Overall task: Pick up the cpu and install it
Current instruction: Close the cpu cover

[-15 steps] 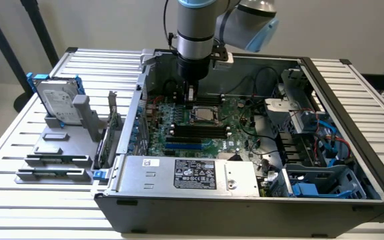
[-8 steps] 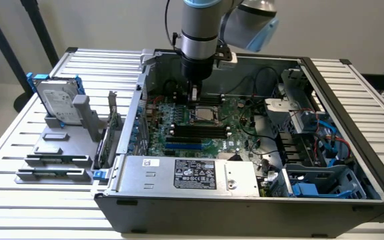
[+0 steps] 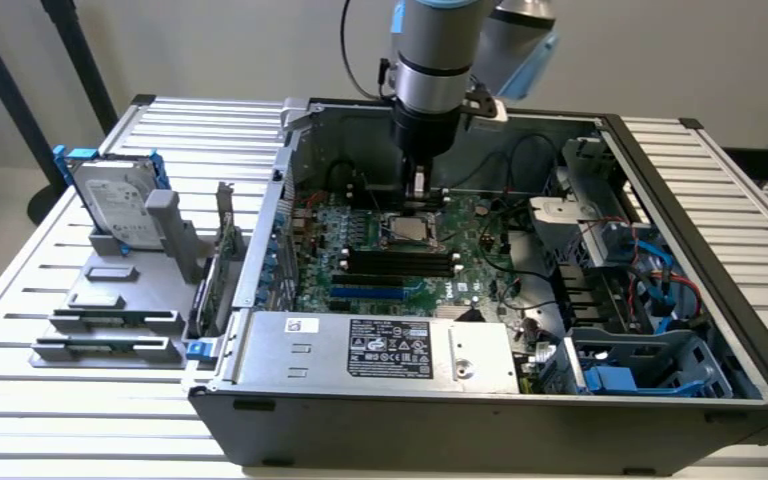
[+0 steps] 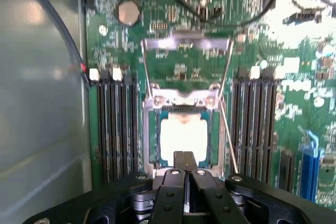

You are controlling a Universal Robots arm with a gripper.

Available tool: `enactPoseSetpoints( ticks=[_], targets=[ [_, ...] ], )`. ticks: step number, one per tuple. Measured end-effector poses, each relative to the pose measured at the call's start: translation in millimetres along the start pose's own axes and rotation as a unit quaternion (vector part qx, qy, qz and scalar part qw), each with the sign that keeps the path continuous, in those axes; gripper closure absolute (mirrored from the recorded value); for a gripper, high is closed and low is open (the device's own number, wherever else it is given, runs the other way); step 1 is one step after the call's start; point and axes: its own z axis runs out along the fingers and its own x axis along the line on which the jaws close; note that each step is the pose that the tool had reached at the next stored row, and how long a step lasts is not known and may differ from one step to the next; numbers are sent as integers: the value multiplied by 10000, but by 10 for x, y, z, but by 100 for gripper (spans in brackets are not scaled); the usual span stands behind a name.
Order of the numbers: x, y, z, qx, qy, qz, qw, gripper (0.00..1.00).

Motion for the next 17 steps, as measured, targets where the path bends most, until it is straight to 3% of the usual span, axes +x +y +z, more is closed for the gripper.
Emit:
enactPoseSetpoints(
  ticks=[9,17],
  targets=[
    [-54,375,-240,13,1,0,10000,89],
    [-89,739,-312,14,12,-8,10000,89]
  ],
)
